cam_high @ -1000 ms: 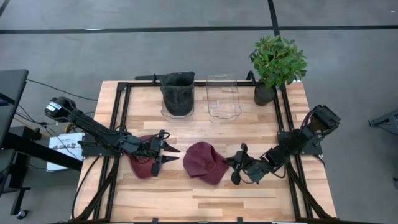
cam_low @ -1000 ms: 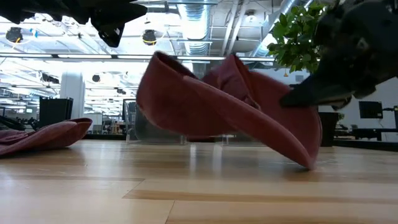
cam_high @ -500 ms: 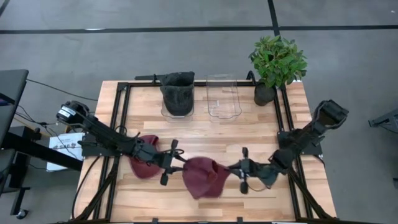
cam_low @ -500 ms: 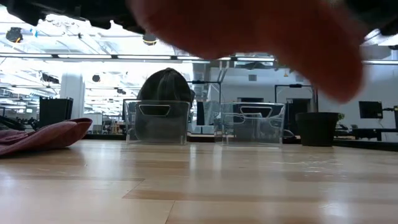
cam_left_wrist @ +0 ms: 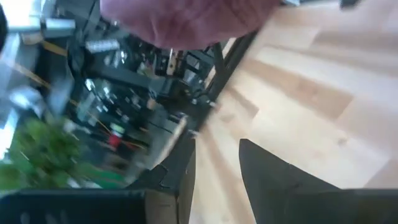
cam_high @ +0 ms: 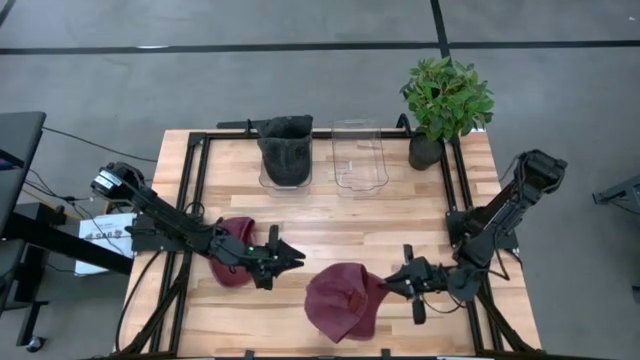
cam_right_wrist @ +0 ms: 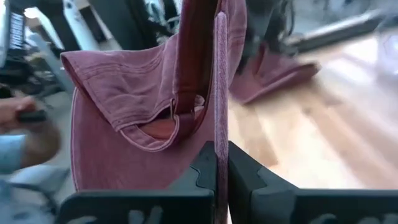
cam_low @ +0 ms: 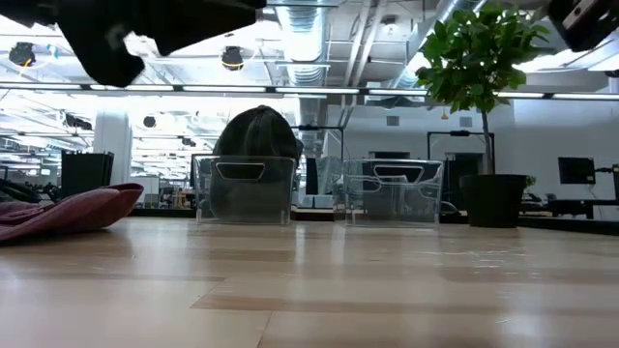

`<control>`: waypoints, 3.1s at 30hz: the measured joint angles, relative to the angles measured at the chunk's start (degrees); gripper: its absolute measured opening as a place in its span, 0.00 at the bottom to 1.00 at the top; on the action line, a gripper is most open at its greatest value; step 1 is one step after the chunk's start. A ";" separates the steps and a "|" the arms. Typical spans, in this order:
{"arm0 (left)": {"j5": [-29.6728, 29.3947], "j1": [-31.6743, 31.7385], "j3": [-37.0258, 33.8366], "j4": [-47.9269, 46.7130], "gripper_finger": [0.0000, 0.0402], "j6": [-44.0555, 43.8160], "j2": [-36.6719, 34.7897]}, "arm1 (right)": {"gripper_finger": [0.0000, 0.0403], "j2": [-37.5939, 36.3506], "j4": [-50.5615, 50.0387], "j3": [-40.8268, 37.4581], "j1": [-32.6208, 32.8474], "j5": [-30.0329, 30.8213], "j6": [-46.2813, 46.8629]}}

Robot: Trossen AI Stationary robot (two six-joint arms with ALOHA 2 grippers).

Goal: Pick & Place hat
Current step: Put the right red cap into the right transparent bin

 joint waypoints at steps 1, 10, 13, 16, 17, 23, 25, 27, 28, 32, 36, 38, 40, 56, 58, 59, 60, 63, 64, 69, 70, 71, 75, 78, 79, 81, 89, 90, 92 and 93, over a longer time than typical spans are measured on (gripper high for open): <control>-0.13 0.08 0.00 0.28 0.30 3.05 0.00 | 0.00 -0.21 -0.72 0.00 -0.78 -1.82 1.90; -0.49 0.12 0.00 3.54 0.30 23.65 0.00 | 0.00 -0.22 -2.01 0.00 -8.45 -14.05 10.69; -0.33 0.11 0.00 3.65 0.30 26.75 0.00 | 0.00 -0.30 -2.03 0.00 -10.38 -16.49 12.18; -0.15 -0.05 0.00 3.66 0.30 30.29 0.00 | 0.00 -0.28 -1.97 0.00 -11.95 -18.49 12.85; -0.11 -0.05 0.00 3.66 0.30 31.57 0.00 | 0.00 -0.28 -1.98 0.00 -12.43 -18.94 13.04; 0.11 -0.05 0.00 3.79 0.30 36.93 0.00 | 0.00 -0.28 -1.98 0.00 -14.48 -20.52 13.31; 0.81 -0.07 0.00 3.81 0.30 38.06 0.00 | 0.00 -0.28 -2.00 0.00 -14.61 -20.95 13.59; 1.64 -0.07 0.00 3.83 0.30 39.33 0.00 | 0.00 -0.28 -2.10 0.00 -14.63 -20.93 13.73; 2.09 -0.07 0.00 3.85 0.30 39.92 0.00 | 0.00 -0.28 -2.15 0.00 -14.71 -20.88 13.73; 3.38 -0.07 0.00 4.25 0.30 41.37 0.00 | 0.00 -0.26 -2.40 0.00 -15.04 -20.54 13.56; 5.91 -0.05 0.00 4.27 0.30 41.45 0.00 | 0.00 -0.26 -2.44 0.00 -16.02 -20.58 13.05; 7.17 -0.07 0.00 4.25 0.30 41.40 0.00 | 0.00 -0.26 -2.44 0.00 -16.59 -20.59 12.25; 7.94 -0.07 0.00 4.27 0.27 41.00 0.00 | 0.00 -0.26 -2.44 0.00 -17.19 -20.80 11.70; 5.03 0.23 0.00 4.23 0.02 29.48 0.00 | 0.03 -0.26 -2.44 0.00 -18.52 -22.58 10.21; 5.04 0.19 0.00 4.21 0.02 27.96 -0.04 | 0.05 -0.26 -2.41 0.00 -18.54 -23.29 10.17; 5.03 0.19 0.00 4.18 0.02 27.18 -0.04 | 0.06 -0.26 -2.40 0.00 -18.54 -23.44 10.18; 5.03 0.19 0.00 4.12 0.02 26.37 -0.04 | 0.07 -0.26 -2.40 0.00 -18.54 -23.46 10.19; 5.04 0.21 0.00 3.99 0.02 24.67 -0.04 | 0.11 -0.26 -2.38 0.00 -18.54 -23.83 10.17; 5.11 0.21 0.00 3.99 0.02 24.21 -0.04 | 0.13 -0.26 -2.40 0.00 -18.54 -23.84 10.17; 5.16 0.21 0.00 3.99 0.02 22.29 -0.07 | 0.24 -0.26 -2.40 0.00 -18.54 -23.86 9.28; 5.17 0.21 0.00 3.99 0.02 21.87 -0.07 | 0.27 -0.26 -2.41 0.00 -18.54 -23.90 9.12; 5.18 0.21 0.00 3.95 0.02 21.57 -0.07 | 0.30 -0.26 -2.51 0.00 -18.54 -24.05 9.09; 5.16 0.21 0.76 3.84 0.02 19.74 -0.07 | 0.44 -0.26 -4.19 0.00 -18.54 -24.14 8.46; 4.93 0.21 2.15 3.82 0.02 17.14 -0.09 | 0.53 -0.52 -5.71 0.00 -18.54 -24.55 6.32; 4.68 0.21 2.76 3.80 0.02 15.99 -0.07 | 0.55 -0.77 -6.27 0.00 -18.47 -24.55 5.76; 3.41 0.49 4.20 3.81 0.02 13.58 -0.09 | 0.57 -1.34 -8.01 0.02 -17.76 -23.84 4.67; -9.01 4.14 12.02 -2.26 0.02 7.56 -0.09 | 0.53 -6.21 -18.84 0.02 -10.78 -10.23 3.08; -9.80 4.96 13.58 -4.18 0.02 5.96 -0.09 | 0.51 -7.03 -20.25 0.02 -9.48 -7.86 3.08; -10.48 6.94 17.01 -9.03 0.02 1.96 -0.09 | 0.48 -8.60 -22.69 0.02 -7.15 -3.32 3.29; -10.54 7.93 18.79 -12.00 0.02 -0.07 -0.09 | 0.47 -9.23 -23.64 0.02 -6.09 -1.47 3.48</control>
